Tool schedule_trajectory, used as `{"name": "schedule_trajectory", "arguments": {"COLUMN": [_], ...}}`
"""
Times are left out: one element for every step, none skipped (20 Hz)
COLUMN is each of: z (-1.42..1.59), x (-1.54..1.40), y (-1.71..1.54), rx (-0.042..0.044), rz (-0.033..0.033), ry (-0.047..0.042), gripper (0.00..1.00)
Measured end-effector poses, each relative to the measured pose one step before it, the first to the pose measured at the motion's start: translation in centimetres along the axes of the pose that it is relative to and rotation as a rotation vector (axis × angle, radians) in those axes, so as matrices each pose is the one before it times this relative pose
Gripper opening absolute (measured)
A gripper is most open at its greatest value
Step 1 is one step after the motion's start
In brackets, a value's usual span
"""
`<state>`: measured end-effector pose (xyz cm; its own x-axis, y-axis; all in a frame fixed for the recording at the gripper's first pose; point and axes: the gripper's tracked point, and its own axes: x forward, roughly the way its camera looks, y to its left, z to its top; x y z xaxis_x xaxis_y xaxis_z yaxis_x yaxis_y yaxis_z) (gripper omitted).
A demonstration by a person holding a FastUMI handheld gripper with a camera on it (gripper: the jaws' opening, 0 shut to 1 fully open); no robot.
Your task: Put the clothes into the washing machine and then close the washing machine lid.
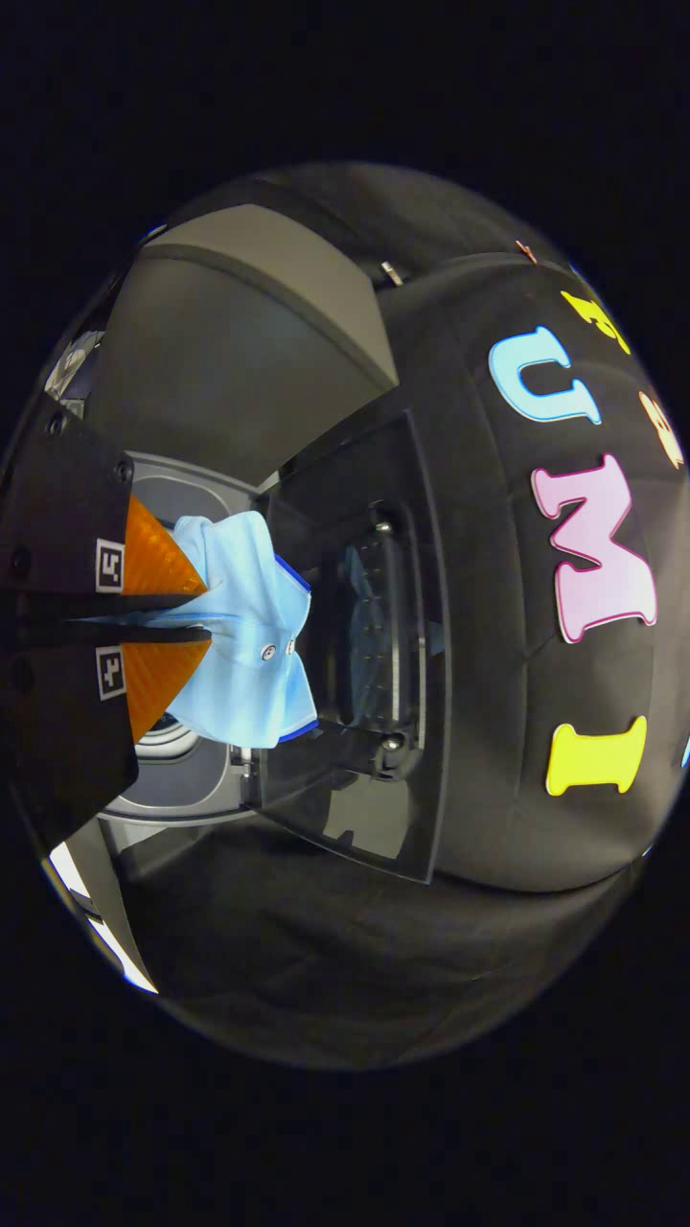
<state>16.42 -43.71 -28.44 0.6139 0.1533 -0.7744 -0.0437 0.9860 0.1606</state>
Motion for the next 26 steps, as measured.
{"name": "schedule_trajectory", "arguments": {"z": [-0.793,-0.706,-0.553,-0.467,-0.384,-0.55,-0.675,-0.59,-0.506,-0.411,-0.268,-0.288,-0.207,-0.304,-0.506,-0.485,-0.37,-0.329,-0.388,-0.285,-0.104,-0.196,-0.085,-0.128,-0.154,-0.207], "x": [0.603,0.351,0.45,0.452,0.457,0.633,0.619,0.476,0.391,0.293,0.327,0.342,0.43,0.346,0.319,0.22,0.194,0.122,0.188,0.268,0.125,0.035,0.089,0.052,0.083,0.09], "y": [-0.026,0.03,0.018,0.006,-0.053,-0.054,-0.023,-0.046,-0.073,-0.096,-0.026,-0.045,-0.015,0.065,0.025,0.0,-0.054,-0.012,-0.001,-0.06,-0.112,-0.126,-0.029,-0.243,-0.246,-0.206], "rx": [-0.00047,0.00081,0.00152,0.00048,-0.00418,-0.00504,-0.00278,-0.00228,-0.00114,-0.0008,-0.00291,-0.00598,-0.00726,-0.00501,0.00012,0.00041,0.00216,0.00349,0.0019,-0.00037,-0.00442,0.00052,0.00308,0.00075,0.00046,0.00304], "rz": [-0.00396,-0.00603,-0.00491,-0.00365,-0.00592,-0.00311,-0.00325,-0.00309,-0.00295,-0.00336,-0.00236,-0.00328,-0.0023,0.00014,0.00043,0.0021,-0.00029,0.00021,-0.0001,-0.00273,-0.00571,-0.00253,-0.00213,-0.00816,-0.0101,-0.00515], "ry": [0.01962,0.01822,0.01441,0.00977,0.00802,0.01099,0.0161,0.01671,0.01358,0.01048,0.00724,0.00463,0.00543,0.01069,0.01402,0.01388,0.01188,0.01026,0.00928,0.00497,0.00379,0.00241,0.00275,0.00494,0.00774,0.01056], "gripper": [0.06,0.06,0.06,0.06,0.06,0.06,0.06,0.06,0.06,0.06,0.06,0.06,0.06,0.06,0.06,0.06,0.06,0.06,0.06,0.06,0.06,0.06,0.06,0.06,0.06,0.06]}}
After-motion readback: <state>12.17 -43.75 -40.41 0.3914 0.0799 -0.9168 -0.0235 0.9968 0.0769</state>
